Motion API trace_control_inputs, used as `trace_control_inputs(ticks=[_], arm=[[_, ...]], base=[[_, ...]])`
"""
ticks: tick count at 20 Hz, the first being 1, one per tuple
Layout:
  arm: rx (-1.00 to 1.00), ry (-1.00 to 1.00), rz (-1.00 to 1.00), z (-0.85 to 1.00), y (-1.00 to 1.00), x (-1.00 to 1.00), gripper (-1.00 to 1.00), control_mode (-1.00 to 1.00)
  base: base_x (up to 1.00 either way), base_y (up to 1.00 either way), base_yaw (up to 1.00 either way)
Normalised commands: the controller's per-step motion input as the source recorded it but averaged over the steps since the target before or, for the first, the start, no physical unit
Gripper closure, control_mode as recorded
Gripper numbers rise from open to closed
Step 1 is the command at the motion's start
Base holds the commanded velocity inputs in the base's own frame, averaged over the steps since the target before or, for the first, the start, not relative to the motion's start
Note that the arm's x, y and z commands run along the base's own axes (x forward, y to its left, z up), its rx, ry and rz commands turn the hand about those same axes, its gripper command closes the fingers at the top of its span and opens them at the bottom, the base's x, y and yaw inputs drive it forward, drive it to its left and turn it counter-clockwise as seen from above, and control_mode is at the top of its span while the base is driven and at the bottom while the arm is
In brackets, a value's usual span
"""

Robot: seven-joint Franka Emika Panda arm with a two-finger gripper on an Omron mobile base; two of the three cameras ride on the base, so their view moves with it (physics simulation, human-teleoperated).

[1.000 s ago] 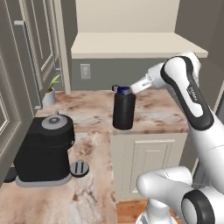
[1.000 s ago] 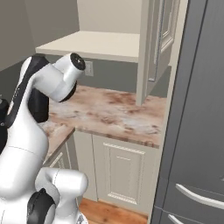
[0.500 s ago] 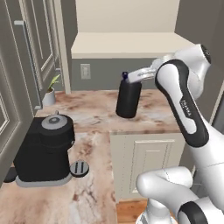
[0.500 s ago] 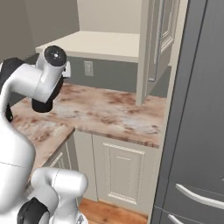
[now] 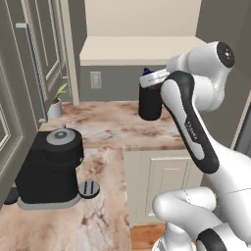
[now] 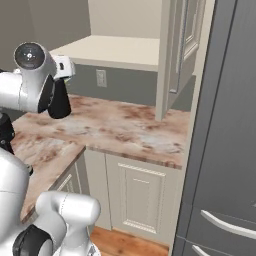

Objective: Pick the water bottle from the counter and place it in the open cabinet.

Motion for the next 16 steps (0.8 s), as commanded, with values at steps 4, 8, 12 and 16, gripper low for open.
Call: trace_control_inputs(ticks=[4, 8, 12, 16], arm=[[-0.07, -0.13, -0.24, 0.41, -0.06, 0.07, 1.00, -1.00], [0.00, -0.06, -0.24, 0.39, -0.15, 0.01, 1.00, -1.00], [0.00, -0.21, -0.19, 0.34, -0.12, 0.00, 1.00, -1.00], [0.00, -0.25, -0.21, 0.28, -0.14, 0.04, 1.00, -1.00]], base=[[0.00, 0.00, 0.00], [0.00, 0.00, 0.00], [0.00, 0.00, 0.00], [0.00, 0.00, 0.00]])
